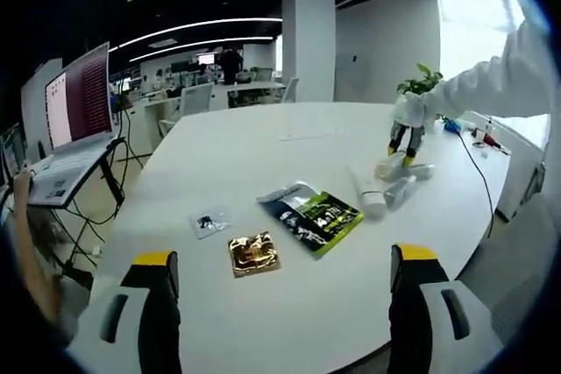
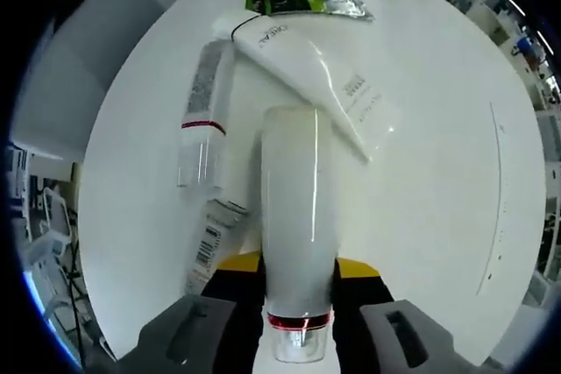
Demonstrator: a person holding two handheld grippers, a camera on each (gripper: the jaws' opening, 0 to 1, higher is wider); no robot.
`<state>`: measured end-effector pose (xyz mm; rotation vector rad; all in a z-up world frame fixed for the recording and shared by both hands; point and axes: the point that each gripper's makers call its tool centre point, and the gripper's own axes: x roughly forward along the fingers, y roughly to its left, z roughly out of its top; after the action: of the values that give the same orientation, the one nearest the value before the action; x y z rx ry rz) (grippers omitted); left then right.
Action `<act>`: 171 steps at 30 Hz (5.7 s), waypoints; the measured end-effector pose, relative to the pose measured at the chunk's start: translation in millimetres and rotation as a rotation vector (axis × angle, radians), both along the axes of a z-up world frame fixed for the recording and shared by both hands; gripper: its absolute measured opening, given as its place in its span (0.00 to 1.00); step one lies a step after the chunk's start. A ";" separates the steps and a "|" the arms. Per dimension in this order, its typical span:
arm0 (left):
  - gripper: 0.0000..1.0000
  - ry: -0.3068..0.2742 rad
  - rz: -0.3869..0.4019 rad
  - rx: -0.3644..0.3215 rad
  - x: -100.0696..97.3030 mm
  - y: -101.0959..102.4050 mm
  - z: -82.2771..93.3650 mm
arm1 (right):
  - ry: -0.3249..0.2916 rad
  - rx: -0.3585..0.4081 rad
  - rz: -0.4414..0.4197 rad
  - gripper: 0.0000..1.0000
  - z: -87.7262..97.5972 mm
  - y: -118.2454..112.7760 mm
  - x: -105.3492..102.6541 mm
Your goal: Arrange the skincare products in the storage area until every visible bottle or jar stands upright without overlapping.
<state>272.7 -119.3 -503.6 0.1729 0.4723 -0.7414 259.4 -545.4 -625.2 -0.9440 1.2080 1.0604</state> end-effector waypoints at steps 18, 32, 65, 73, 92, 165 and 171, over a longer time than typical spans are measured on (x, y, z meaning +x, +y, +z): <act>0.93 -0.017 -0.021 -0.027 -2.3 -3.8 6.1 | -0.269 -0.150 -0.020 0.20 12.3 -1.2 6.1; 0.91 -0.022 -0.028 -0.053 -1.8 -5.6 11.9 | -0.471 -0.270 0.081 0.20 34.5 2.3 11.1; 0.91 -0.004 -0.193 -0.025 -8.8 -34.0 9.6 | -0.802 -0.428 0.431 0.18 127.3 72.2 -15.4; 0.89 -0.047 -0.287 -0.017 -5.5 -57.6 19.1 | -0.903 -0.373 0.506 0.18 160.7 119.7 -21.2; 0.87 -0.049 -0.500 -0.076 -14.8 -123.8 35.9 | -1.024 -0.302 0.696 0.18 189.9 211.1 -28.2; 0.28 0.060 -0.836 -0.156 -74.8 -203.5 2.9 | -1.054 -0.264 1.030 0.23 154.5 255.6 -52.4; 0.28 0.040 -0.829 -0.166 -72.8 -204.3 4.6 | -1.114 -0.235 0.993 0.34 166.2 261.7 -49.0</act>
<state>199.9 -323.6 -499.0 0.1989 0.3665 -1.5920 210.4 -283.6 -459.1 -2.0411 -0.1417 0.8416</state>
